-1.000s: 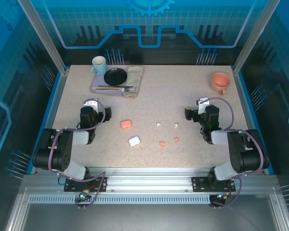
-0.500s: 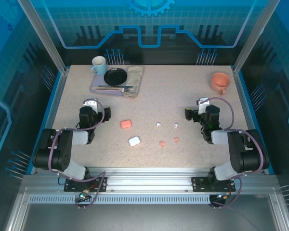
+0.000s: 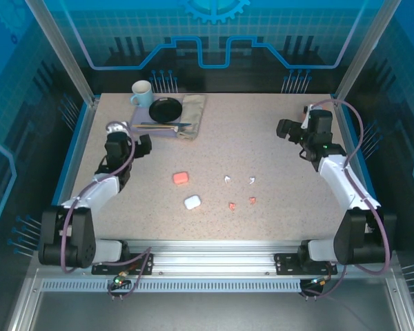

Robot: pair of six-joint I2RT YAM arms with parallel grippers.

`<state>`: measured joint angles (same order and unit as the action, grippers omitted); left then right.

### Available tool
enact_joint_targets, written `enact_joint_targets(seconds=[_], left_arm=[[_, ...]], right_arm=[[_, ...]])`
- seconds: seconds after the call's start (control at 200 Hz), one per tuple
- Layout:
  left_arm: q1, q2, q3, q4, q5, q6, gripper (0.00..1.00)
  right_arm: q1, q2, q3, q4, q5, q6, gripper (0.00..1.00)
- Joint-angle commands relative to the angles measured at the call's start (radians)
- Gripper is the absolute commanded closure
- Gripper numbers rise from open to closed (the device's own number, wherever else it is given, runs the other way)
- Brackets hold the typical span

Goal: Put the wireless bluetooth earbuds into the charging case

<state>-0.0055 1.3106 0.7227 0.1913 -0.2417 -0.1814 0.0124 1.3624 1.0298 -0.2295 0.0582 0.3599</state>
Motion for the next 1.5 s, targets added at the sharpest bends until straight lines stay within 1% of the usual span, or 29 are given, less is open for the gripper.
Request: enact_joint_targets(seconds=[0.0,0.08,0.185,0.235,0.36,0.465,0.565,0.655,0.755,0.875,1.256,1.496], left_arm=[[-0.001,-0.046,0.108,-0.350,-0.022,-0.158,0.01],[-0.003,-0.053,0.180,-0.485,0.019,-0.228,0.01],[-0.005,-0.057,0.243,-0.614,0.109,-0.289,0.01],[-0.005,-0.062,0.257,-0.658,0.139,-0.315,0.01],[-0.009,-0.094,0.254,-0.690,0.182,-0.364,0.01],[-0.010,-0.107,0.258,-0.713,0.197,-0.394,0.01],[-0.010,-0.108,0.264,-0.734,0.201,-0.408,0.01],[-0.007,-0.112,0.266,-0.747,0.194,-0.417,0.01],[0.004,-0.112,0.276,-0.751,0.190,-0.418,0.01],[0.013,-0.103,0.282,-0.753,0.185,-0.418,0.01],[0.025,-0.106,0.296,-0.762,0.192,-0.402,0.01],[0.028,-0.103,0.301,-0.753,0.202,-0.400,0.01]], right_arm=[[0.045,0.027,0.050,-0.290,-0.151,0.008,0.00],[0.136,0.044,0.113,-0.417,-0.134,-0.013,0.04],[0.311,0.067,0.158,-0.523,-0.087,-0.001,0.06],[0.398,0.083,0.173,-0.553,-0.065,0.030,0.07],[0.588,0.163,0.223,-0.606,-0.038,0.124,0.07],[0.731,0.285,0.300,-0.638,-0.009,0.181,0.08],[0.845,0.415,0.398,-0.683,0.026,0.207,0.08],[0.915,0.529,0.493,-0.723,0.029,0.220,0.09],[0.967,0.623,0.571,-0.740,0.041,0.238,0.10],[0.999,0.700,0.632,-0.746,0.042,0.256,0.10],[1.004,0.813,0.704,-0.720,0.023,0.272,0.11],[1.005,0.856,0.745,-0.742,0.045,0.306,0.12]])
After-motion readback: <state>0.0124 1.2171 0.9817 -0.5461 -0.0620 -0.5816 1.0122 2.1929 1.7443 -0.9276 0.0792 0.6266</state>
